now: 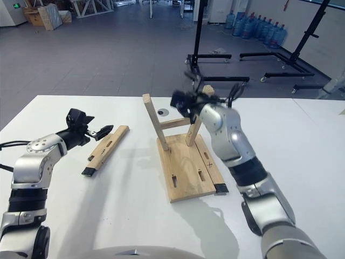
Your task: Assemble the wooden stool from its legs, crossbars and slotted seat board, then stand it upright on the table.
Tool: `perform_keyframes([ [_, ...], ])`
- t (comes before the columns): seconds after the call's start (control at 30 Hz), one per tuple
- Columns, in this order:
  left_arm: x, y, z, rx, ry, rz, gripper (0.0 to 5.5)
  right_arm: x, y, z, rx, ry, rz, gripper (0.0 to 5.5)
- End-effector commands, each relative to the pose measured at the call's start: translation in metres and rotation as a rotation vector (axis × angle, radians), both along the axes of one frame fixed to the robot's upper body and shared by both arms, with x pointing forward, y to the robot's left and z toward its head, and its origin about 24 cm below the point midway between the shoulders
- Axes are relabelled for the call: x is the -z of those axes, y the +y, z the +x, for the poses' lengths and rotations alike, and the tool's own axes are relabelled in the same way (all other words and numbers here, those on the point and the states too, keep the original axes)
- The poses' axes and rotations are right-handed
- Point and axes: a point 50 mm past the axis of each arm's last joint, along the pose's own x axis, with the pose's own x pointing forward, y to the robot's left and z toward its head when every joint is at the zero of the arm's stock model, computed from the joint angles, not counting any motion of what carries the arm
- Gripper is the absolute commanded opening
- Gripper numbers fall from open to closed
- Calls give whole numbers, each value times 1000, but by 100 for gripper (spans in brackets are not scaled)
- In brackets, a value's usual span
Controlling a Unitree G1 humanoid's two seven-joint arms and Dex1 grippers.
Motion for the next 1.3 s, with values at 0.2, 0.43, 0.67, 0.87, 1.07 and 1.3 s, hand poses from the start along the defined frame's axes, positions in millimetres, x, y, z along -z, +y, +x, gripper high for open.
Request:
perform_keyframes([
  [0.2, 0, 8, -23, -83, 48, 62, 471, -71, 6, -8, -60, -197, 170, 540],
  [0.43, -33, 76, -24, -99, 20, 211, 471, -173, -52, -42, 18, -422, 492, 540],
  [0.67, 37, 72, -13, 29, 149, 308, 471, -133, -107, -41, 283, -312, 907, 540],
  [0.87, 55, 79, -8, -16, 145, 329, 471, -98, -125, -43, 384, -208, 1001, 540],
  [1.07, 47, 69, 5, -5, 85, 286, 471, -91, -113, -33, 353, -170, 999, 540],
  [1.3, 51, 58, 6, 24, 94, 268, 471, -82, -107, -30, 344, -137, 990, 540],
])
